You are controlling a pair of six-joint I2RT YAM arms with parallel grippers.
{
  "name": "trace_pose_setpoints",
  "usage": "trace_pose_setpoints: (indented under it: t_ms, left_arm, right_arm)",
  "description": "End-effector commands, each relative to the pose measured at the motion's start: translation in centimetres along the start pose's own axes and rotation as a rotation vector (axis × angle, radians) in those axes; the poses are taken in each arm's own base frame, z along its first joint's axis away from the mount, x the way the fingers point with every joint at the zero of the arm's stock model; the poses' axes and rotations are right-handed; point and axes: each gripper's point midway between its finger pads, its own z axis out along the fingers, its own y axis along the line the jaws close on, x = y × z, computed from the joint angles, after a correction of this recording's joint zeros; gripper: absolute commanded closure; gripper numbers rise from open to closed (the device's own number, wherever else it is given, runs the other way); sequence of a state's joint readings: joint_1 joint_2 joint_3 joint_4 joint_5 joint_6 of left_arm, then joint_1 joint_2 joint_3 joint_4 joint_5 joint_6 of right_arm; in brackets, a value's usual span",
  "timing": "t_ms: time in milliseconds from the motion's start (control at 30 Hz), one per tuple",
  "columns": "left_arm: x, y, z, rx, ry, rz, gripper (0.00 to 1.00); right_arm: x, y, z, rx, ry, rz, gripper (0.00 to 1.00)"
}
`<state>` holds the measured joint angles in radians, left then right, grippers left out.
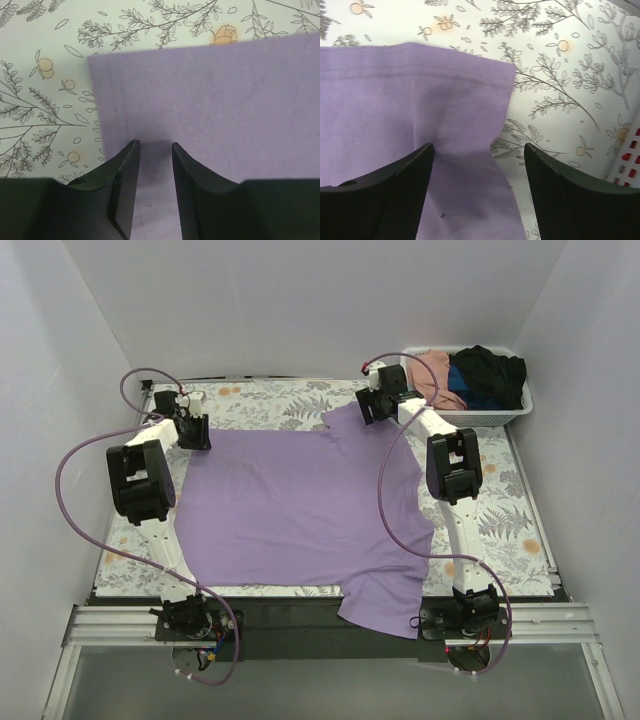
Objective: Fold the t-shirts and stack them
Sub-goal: Flatten the tshirt out
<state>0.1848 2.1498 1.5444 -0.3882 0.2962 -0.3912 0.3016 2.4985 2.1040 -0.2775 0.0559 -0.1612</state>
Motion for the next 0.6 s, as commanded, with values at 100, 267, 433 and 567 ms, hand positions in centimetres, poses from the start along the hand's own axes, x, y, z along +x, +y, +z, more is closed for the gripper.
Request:
trace_pose_setpoints:
  t_ms: [100, 267, 433, 567]
  left_arm:
    - [4.4, 4.7, -1.8, -0.135, 0.114, -0.047, 0.69]
    - [4.2, 5.2, -2.7, -0.133, 0.103, -0.042, 0.69]
    - [3.1, 5.4, -3.8, -0.113, 0.072, -0.026, 0.67]
    - [1.1, 3.5, -5.1, -0.012, -0.008, -0.013, 0.41]
  right_arm:
    - [-4.0, 2.4, -3.3, -0.125, -0.086, -0.025, 0.19]
    - [-4.6, 3.1, -2.9, -0.17, -0.107, -0.026, 0.25]
    - [-3.8, 2.8, -1.8, -0.147, -0.096, -0.005, 0.3]
    - [-4.3, 3.0, -1.1, -0.158, -0.126, 0.02, 0.33]
